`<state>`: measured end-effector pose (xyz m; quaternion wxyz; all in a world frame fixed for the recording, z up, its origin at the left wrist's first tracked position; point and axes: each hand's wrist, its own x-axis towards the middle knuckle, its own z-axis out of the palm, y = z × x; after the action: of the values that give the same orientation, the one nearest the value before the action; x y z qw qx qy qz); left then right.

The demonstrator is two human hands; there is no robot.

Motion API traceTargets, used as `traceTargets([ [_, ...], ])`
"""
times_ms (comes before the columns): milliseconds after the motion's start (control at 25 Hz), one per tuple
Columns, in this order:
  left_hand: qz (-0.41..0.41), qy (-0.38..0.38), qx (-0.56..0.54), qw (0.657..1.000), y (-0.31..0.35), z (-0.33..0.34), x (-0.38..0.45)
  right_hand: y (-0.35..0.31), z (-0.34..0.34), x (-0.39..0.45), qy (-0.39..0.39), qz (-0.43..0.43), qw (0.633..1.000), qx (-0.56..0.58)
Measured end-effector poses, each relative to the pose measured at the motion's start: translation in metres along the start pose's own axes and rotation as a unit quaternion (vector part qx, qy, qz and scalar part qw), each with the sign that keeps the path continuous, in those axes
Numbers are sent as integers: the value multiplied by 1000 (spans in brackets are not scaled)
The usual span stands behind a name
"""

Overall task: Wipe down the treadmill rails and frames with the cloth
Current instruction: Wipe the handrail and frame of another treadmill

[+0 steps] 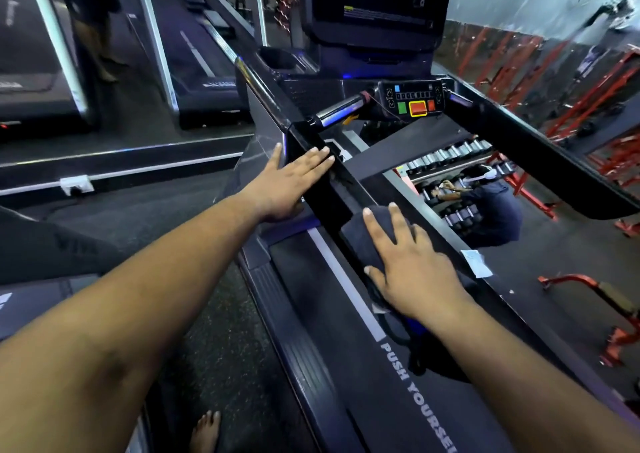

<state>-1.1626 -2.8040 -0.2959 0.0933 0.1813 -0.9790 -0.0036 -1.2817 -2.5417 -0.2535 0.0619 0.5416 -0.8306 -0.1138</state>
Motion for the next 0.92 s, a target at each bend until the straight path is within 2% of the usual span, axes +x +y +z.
traceTargets([
  [120,1,19,-17,1000,-30,2,15,-33,-7,70,31,6,999,-14],
  [240,-11,20,-44,999,-54,2,27,-58,-16,122,18,6,1000,-10],
  [400,25,15,-45,999,-71,4,33,-45,-10,73,0,-3,998,-63],
  [520,45,16,-60,997,-81,8,31,-43,4,39,45,6,991,-129],
  [640,25,21,-71,997,-92,12,27,-69,4,100,77,14,984,-159],
  [760,-2,7,-66,998,-99,13,25,-107,-1,161,50,3,974,-220],
  [920,15,-17,-40,999,-93,5,22,-83,-7,128,54,-12,985,-164],
])
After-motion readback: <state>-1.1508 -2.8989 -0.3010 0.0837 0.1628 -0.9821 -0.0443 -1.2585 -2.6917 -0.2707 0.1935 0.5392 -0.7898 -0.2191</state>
